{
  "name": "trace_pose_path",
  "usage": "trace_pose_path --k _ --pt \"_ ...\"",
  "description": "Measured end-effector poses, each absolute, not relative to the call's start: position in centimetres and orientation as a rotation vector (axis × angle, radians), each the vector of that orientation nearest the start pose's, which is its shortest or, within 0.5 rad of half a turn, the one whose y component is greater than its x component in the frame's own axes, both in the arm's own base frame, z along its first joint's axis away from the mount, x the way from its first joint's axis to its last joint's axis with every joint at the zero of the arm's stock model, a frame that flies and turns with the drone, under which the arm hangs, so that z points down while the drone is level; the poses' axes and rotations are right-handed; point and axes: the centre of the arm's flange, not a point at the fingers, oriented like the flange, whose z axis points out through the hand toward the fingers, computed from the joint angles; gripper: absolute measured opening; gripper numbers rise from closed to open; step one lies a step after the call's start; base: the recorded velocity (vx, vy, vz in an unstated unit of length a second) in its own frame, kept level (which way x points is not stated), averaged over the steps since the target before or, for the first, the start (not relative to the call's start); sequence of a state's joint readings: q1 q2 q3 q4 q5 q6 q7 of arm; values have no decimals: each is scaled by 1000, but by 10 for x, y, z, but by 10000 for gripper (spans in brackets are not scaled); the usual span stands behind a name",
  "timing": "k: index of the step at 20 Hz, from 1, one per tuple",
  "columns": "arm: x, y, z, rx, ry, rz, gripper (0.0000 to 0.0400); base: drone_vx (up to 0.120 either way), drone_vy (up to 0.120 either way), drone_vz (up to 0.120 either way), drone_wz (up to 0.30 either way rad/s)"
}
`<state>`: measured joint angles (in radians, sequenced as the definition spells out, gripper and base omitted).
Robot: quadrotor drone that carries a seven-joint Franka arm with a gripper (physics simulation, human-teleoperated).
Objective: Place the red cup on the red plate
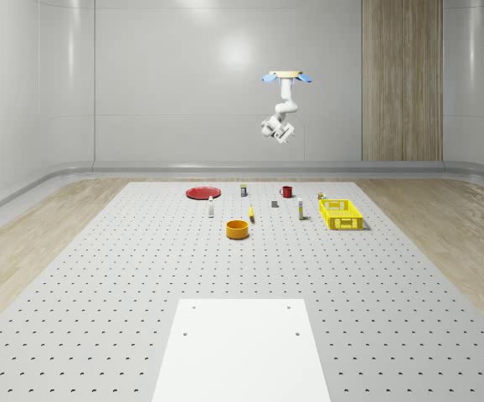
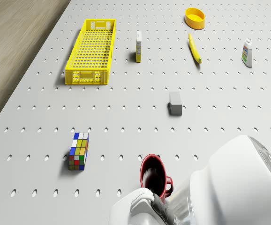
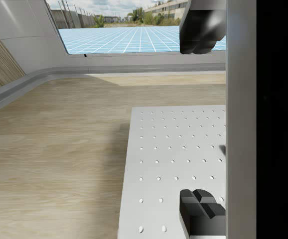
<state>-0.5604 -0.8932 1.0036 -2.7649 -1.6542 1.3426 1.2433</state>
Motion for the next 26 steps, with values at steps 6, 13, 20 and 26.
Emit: trace_pose_path --k 6,13,20,26 --pt "307 22 494 219 -100 786 400 120 0 -120 0" --pt "307 6 491 62 -30 785 400 120 0 -120 0" --pt "307 2 491 18 -10 784 400 120 11 -91 0" --pt "307 0 491 6 -5 784 400 120 120 0 0"
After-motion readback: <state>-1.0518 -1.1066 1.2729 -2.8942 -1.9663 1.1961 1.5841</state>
